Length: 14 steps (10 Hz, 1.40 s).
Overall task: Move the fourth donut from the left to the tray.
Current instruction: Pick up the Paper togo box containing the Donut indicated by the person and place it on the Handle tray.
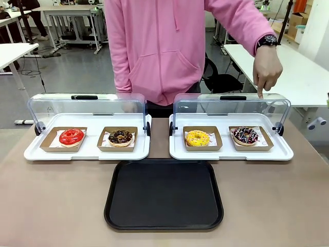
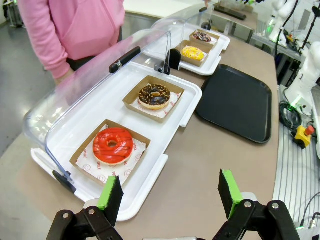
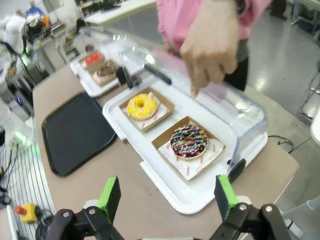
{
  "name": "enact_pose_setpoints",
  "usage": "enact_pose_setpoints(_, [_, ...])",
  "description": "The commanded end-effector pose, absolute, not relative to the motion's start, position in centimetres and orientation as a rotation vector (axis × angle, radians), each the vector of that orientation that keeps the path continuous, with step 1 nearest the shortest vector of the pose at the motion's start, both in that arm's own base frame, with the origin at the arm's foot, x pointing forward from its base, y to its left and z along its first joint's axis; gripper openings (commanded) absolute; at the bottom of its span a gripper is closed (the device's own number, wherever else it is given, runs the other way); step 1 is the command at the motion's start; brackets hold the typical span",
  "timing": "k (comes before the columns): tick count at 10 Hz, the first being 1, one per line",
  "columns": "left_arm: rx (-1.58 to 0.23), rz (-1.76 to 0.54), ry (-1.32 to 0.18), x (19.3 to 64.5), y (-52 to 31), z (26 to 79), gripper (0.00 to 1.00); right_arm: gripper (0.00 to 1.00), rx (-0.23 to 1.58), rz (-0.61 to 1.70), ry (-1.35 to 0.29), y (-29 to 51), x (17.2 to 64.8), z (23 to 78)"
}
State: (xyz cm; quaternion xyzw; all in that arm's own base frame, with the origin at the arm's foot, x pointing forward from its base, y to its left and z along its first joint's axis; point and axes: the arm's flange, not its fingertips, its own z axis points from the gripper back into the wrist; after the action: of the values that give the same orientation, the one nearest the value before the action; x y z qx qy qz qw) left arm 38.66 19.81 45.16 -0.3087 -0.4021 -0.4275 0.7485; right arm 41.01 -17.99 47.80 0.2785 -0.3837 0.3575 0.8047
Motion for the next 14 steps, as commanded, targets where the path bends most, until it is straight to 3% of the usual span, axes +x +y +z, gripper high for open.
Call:
enact_pose_setpoints(1, [-0.685,-0.944,-0.89,38.6,19.9,45.2,1.0,1.0,0.487,0.927,-0.643,-14.3,43.4,48.6])
enact_pose_setpoints(4, [-0.685,-0.944,-0.89,38.6,19.9,45.2,1.0,1.0,0.354,1.138,-0.414,-9.7,45.0,44.9])
enact_pose_setpoints(7, [-0.685,-0.944,-0.89,38.6,19.9,45.2,1.0,1.0,0.202,1.338,-0.296,-6.9,45.2,40.7])
enact_pose_setpoints(9, [-0.685,-0.944,-0.89,38.6,19.9,45.2,1.0,1.0,0.132,1.424,-0.264,-5.2,45.1,38.1])
enact_pose_setpoints(11, [-0.685,-0.944,-0.89,38.6,19.9,45.2,1.0,1.0,0.063,1.464,-0.336,-4.2,44.9,36.8])
enact_pose_setpoints(12, [-0.685,-0.944,-0.89,38.6,19.9,45.2,1.0,1.0,0.153,1.409,-0.246,-4.8,45.3,38.0])
enact_pose_setpoints(14, [-0.685,-0.944,-0.89,38.6,19.9,45.2,1.0,1.0,0.153,1.409,-0.246,-4.8,45.3,38.0])
